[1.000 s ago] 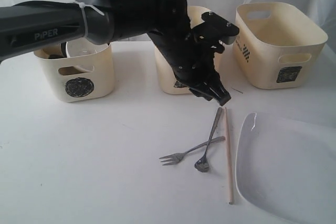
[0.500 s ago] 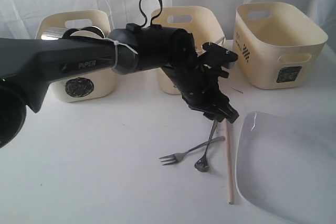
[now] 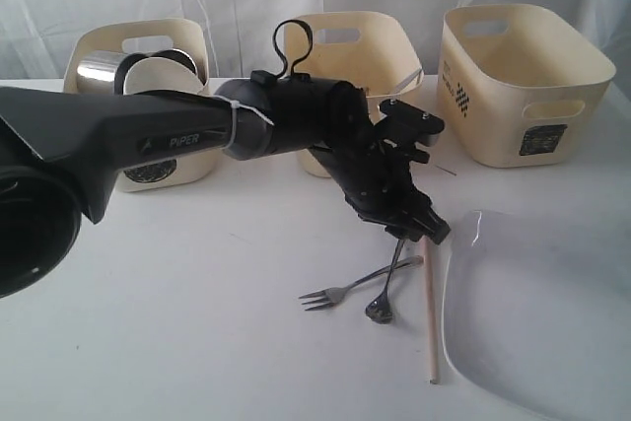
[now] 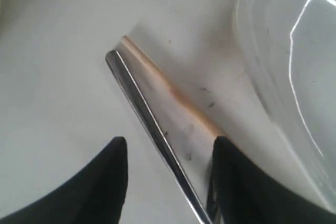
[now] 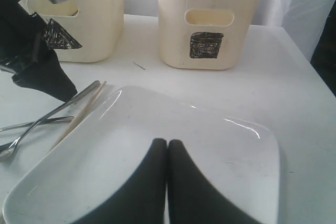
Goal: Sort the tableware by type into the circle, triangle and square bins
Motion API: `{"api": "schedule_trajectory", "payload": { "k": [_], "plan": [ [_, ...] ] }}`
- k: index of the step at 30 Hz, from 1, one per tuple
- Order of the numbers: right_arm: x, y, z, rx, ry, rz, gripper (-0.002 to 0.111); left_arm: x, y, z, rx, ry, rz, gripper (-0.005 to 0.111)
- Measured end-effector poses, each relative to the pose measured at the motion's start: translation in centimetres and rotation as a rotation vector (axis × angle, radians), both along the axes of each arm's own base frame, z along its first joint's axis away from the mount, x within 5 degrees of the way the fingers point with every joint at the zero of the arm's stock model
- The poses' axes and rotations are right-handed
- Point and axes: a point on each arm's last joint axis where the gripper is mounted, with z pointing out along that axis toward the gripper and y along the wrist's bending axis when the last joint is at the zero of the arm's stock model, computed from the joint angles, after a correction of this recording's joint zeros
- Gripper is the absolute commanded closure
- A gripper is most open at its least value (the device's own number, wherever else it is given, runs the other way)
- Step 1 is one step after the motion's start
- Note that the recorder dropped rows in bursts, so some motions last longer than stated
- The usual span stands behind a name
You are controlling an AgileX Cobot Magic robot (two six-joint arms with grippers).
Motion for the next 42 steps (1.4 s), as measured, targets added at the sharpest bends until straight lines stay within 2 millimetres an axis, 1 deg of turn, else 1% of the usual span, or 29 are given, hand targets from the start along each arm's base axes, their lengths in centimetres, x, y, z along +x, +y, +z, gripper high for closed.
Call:
{"api": "schedule_trajectory", "payload": {
  "k": [9,20,26,27,28,30,34,42],
  "plan": [
    [0.0,0.0,0.0,0.000,0.000,0.000,0.108,0.2,-0.2,-1.7,0.015,0.028,0.016,0.053],
    [0.0,0.0,0.0,0.000,0.000,0.000,0.108,0.2,-0.2,-1.7,0.015,0.029,0.018,0.053],
    [0.0,0.0,0.0,0.000,0.000,0.000,0.108,0.2,-0.2,-2.2,0.019,0.029,0.019,0.054],
    [0.0,0.0,0.0,0.000,0.000,0.000,0.108,0.3,-0.2,-2.3,0.018,0.031,0.023,0.056],
    [0.0,0.0,0.0,0.000,0.000,0.000,0.108,0.3,-0.2,-2.4,0.019,0.034,0.025,0.061],
    [0.0,0.0,0.0,0.000,0.000,0.000,0.108,0.3,-0.3,-2.3,0.015,0.036,0.030,0.074],
    [0.0,0.0,0.0,0.000,0.000,0.000,0.108,0.3,-0.3,-2.4,0.020,0.049,0.035,0.106],
    [0.0,0.0,0.0,0.000,0.000,0.000,0.108,0.1,-0.2,-2.5,0.034,0.066,0.029,0.107]
  ]
}}
